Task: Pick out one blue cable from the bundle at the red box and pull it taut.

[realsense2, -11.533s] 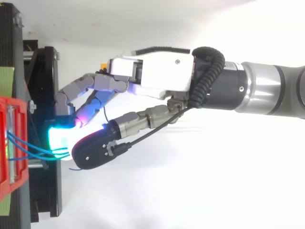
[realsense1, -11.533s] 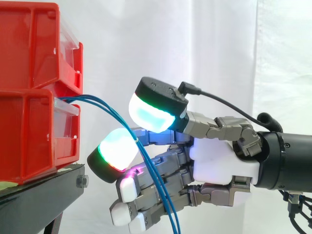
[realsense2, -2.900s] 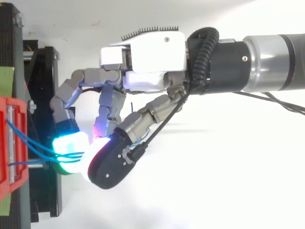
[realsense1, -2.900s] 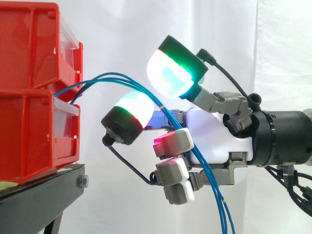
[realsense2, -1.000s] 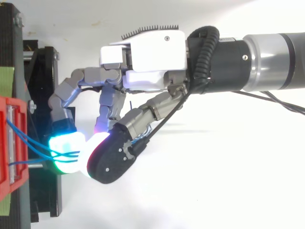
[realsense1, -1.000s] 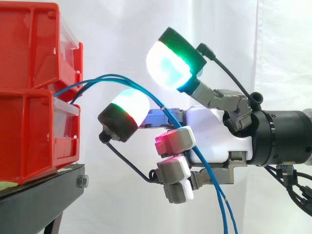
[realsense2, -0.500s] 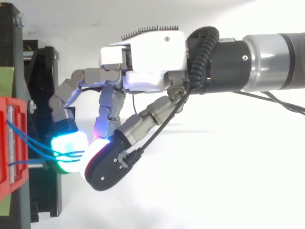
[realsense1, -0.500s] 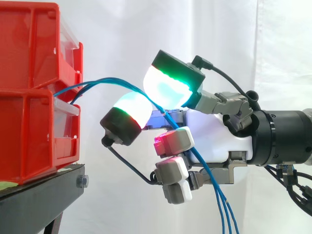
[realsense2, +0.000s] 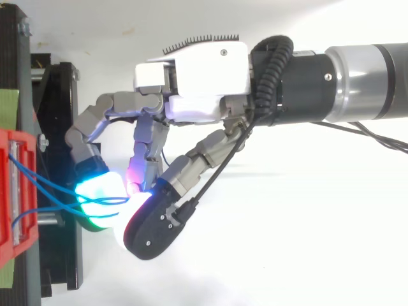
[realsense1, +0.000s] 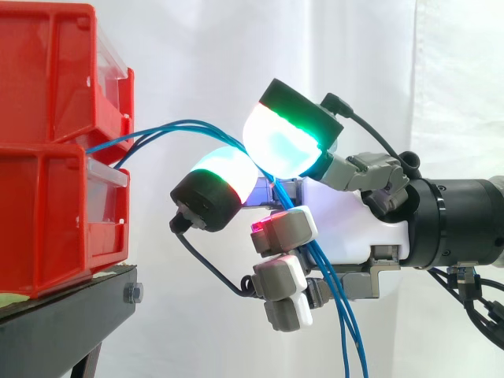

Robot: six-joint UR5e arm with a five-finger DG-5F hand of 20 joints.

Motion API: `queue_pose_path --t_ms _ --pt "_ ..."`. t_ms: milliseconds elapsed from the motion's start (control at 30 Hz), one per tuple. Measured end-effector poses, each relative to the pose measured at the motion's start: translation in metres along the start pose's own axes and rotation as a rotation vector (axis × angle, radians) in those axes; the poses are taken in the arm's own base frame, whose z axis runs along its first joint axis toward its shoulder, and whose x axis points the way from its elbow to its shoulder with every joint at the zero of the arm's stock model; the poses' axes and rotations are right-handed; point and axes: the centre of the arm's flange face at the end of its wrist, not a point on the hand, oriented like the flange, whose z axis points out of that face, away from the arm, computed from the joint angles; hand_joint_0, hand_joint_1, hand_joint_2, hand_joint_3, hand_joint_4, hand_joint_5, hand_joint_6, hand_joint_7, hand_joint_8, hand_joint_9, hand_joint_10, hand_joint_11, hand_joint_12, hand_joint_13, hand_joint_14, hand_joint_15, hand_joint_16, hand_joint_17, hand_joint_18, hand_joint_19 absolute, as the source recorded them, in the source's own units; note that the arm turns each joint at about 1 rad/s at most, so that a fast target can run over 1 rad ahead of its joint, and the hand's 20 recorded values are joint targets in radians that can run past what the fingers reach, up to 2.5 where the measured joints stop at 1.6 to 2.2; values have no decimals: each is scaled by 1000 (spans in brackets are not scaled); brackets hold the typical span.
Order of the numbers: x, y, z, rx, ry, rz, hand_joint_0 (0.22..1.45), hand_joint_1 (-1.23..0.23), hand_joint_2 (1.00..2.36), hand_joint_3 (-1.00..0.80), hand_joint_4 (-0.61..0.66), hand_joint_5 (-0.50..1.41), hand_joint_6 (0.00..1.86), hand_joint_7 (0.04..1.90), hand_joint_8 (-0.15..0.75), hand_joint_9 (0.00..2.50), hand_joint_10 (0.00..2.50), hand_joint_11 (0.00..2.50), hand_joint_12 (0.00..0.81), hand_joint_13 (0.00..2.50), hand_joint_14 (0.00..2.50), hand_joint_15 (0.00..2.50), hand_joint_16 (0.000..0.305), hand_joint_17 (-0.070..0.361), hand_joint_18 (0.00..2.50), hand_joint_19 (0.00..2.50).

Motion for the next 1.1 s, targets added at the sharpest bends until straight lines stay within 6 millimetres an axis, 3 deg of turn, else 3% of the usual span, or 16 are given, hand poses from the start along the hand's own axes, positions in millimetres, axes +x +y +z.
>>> queue_pose_path --t_ms 200,333,667,967,1100 --pt "0 0 0 -2 0 -1 622 -946 1000 -500 -152 -76 943 1193 283 1314 40 900 339 1191 31 683 48 109 1082 632" --pt "0 0 0 0 0 0 557 -929 1000 -500 -106 -74 937 986 287 1311 41 887 350 1192 27 682 50 113 1085 624" --pt "0 0 0 -3 1 0 477 -821 1000 -500 -14 -72 892 965 305 1306 38 890 378 1195 25 658 55 125 1103 605" --pt "0 0 0 -4 2 0 537 -677 1000 -500 -38 -79 886 1009 296 1297 39 884 362 1178 26 666 53 119 1069 631" --pt "0 1 1 -6 2 -1 624 -767 1000 -495 -53 -74 898 1027 290 1293 37 894 354 1163 29 673 50 113 1042 642"
